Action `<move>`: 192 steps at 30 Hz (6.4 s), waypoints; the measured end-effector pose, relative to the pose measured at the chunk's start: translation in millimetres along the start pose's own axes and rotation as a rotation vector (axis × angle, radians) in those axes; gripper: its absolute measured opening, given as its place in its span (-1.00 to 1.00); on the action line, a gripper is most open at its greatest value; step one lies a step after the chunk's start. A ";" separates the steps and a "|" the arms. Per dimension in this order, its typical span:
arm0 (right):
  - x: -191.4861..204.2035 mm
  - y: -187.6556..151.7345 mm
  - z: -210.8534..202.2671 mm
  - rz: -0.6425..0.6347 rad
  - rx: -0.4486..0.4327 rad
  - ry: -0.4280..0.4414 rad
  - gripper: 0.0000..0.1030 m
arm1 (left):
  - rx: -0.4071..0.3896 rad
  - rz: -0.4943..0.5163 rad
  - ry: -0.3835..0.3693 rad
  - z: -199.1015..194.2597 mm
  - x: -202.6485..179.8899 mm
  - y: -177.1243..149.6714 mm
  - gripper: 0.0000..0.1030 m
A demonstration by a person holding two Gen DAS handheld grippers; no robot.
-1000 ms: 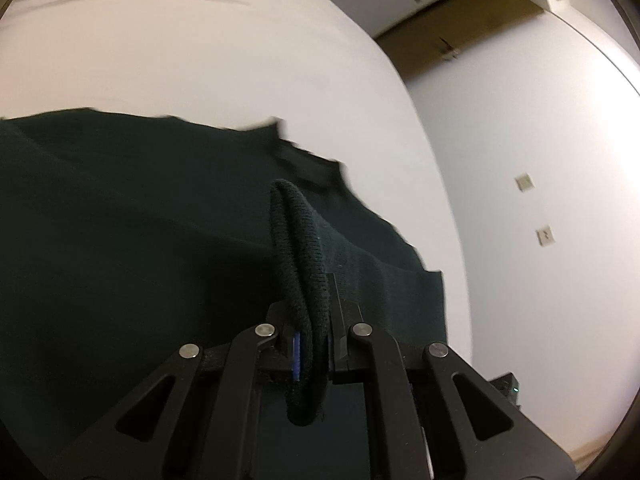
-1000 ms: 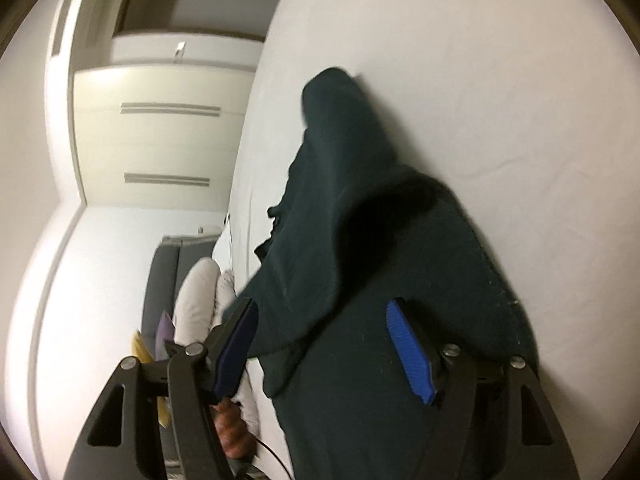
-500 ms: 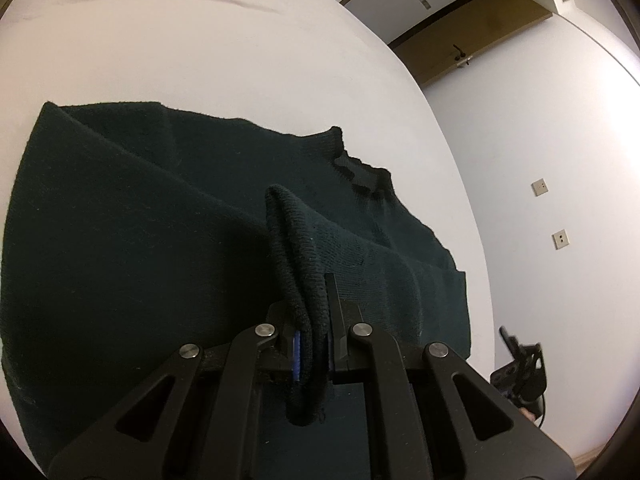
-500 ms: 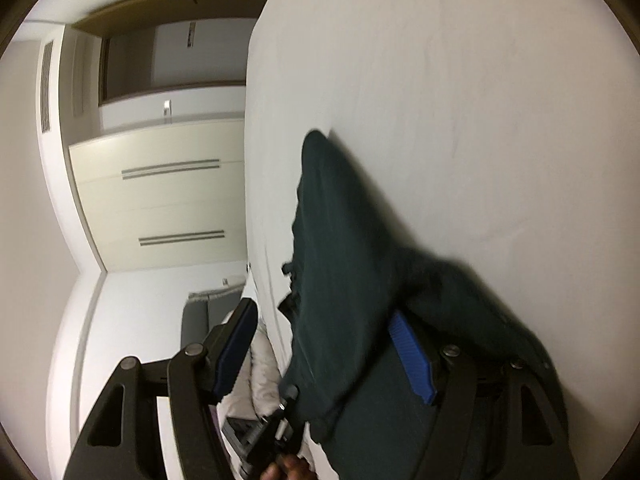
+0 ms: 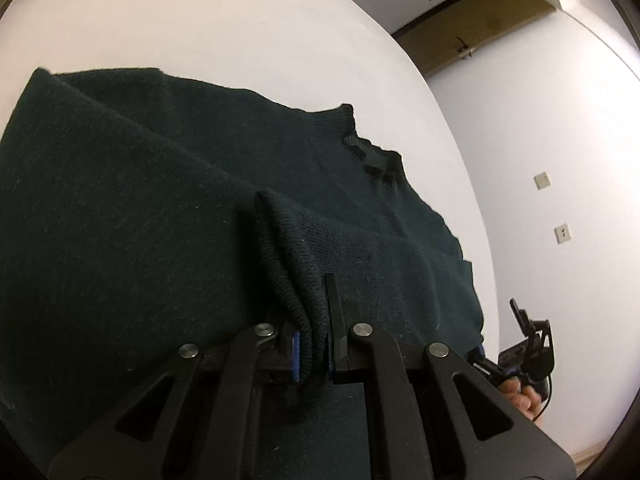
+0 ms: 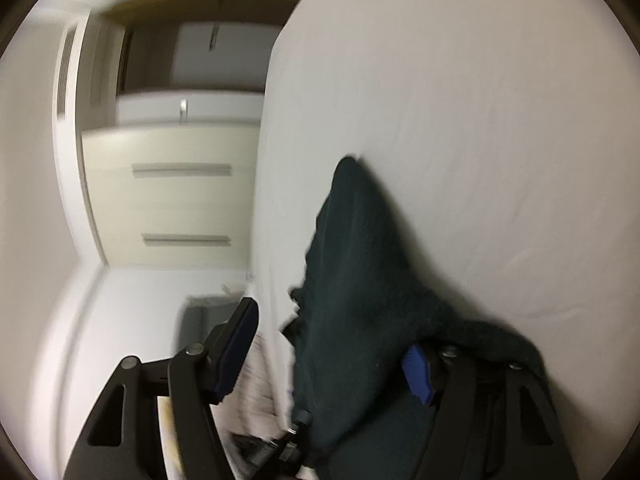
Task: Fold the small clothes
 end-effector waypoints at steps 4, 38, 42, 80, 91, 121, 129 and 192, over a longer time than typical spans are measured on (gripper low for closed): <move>-7.0 1.7 3.0 -0.017 -0.005 0.003 0.00 | 0.007 -0.005 0.001 -2.0 0.0 -3.7 -0.86; 57.3 -29.9 72.1 -0.449 0.149 -0.183 0.03 | 0.007 0.384 0.300 8.1 -43.7 -24.0 -0.77; 27.5 -7.3 57.6 -0.371 0.147 -0.089 -0.52 | -0.012 0.348 0.199 -3.5 -28.9 -22.6 -0.77; 28.3 -44.0 54.6 -0.436 0.144 -0.024 -0.46 | -0.058 0.443 0.467 -20.0 -30.5 -52.9 -0.77; 26.2 -70.7 -32.2 -0.590 -0.016 -0.186 0.45 | -0.074 0.413 0.431 -41.8 -32.4 -63.3 -0.76; 88.0 -258.7 -227.5 -1.217 -0.570 -0.221 1.00 | -0.495 0.559 0.309 -260.3 -131.0 -257.5 0.95; 53.4 -267.9 -190.6 -1.223 -0.395 -0.307 1.00 | -0.408 0.496 0.374 -248.3 -107.1 -245.9 0.94; -65.6 -319.3 -227.6 -1.754 -0.278 -0.604 0.53 | 0.256 1.377 0.673 -235.5 -78.3 -391.4 0.97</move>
Point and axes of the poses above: each gripper's, at about its wrist camera, not at the fingertips, and z roughly the way its jaws point, x to its left, y to its top, the point moved 3 cm from there along z, roughly the way its jaws point, and after that the axes turned 14 degrees about -y, right-handed, at the moved point
